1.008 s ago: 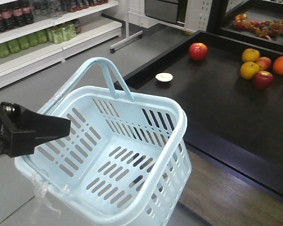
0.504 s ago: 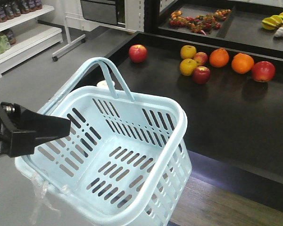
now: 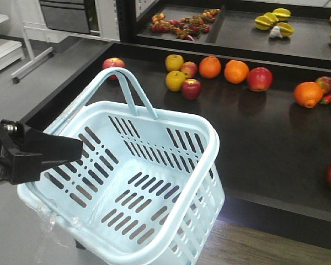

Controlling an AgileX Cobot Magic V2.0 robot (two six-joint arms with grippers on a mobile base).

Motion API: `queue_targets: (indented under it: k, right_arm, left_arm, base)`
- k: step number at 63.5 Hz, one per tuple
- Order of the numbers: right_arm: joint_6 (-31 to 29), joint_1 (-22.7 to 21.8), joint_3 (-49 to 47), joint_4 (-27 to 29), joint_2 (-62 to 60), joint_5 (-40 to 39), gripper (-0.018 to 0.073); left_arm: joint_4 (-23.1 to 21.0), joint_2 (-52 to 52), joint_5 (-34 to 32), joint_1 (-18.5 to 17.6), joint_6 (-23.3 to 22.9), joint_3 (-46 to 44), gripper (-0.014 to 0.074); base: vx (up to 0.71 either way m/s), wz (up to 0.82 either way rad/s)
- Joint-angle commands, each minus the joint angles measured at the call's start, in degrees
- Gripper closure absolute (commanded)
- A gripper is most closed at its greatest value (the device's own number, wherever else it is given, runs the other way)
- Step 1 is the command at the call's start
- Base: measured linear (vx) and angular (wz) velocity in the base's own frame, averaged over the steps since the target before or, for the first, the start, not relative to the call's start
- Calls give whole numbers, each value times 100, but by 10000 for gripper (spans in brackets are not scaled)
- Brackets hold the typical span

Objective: Pick three apples into basket with both arms
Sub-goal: 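Drive the base up to the fruit table holding the basket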

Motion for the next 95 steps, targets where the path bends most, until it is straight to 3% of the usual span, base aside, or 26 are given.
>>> queue_targets:
  k: [1,95]
  right_arm:
    - [-41,-45,72,-59,-59,-422,561]
    - [-41,-45,72,-59,-59,-422,561]
  left_arm:
    - [-326,-89,-416,-27,-5,-188,603]
    - [-326,-89,-416,-27,-5,-188,603]
  base:
    - [6,-25]
    - [7,-16]
